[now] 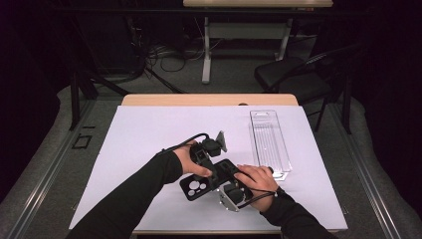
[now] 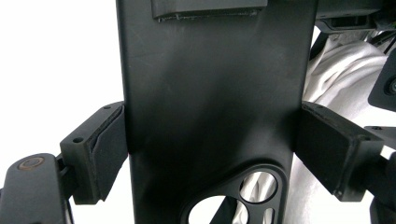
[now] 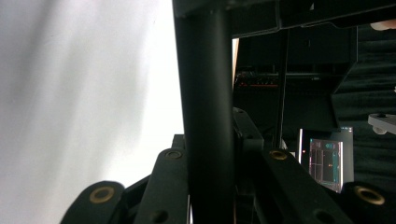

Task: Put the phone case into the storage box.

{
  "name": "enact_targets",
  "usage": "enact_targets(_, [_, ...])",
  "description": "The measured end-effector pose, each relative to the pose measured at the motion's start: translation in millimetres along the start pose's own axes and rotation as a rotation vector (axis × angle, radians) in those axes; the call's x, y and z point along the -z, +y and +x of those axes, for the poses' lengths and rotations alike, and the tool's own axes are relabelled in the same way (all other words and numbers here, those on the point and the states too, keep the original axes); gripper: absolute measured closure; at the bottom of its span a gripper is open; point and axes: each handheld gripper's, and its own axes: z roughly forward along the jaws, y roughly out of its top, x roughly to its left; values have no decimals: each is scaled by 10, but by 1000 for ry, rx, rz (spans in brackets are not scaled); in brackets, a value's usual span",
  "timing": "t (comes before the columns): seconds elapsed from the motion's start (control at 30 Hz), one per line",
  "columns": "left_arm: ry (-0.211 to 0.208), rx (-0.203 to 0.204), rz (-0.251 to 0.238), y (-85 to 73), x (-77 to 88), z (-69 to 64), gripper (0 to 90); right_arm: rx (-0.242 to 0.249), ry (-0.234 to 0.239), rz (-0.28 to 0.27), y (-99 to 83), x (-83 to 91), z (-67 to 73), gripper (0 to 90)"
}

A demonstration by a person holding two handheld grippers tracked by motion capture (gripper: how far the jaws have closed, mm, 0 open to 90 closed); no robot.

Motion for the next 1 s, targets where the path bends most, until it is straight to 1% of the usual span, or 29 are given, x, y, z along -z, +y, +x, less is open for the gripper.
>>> enact_targets(0.37, [-15,9,-7,-2,3,7,143,7,-9,2,-2,5,-4,831])
enact_targets(1.0, [-20,17,-15,-9,14,6,141,19,-21,4,0,10,-2,853])
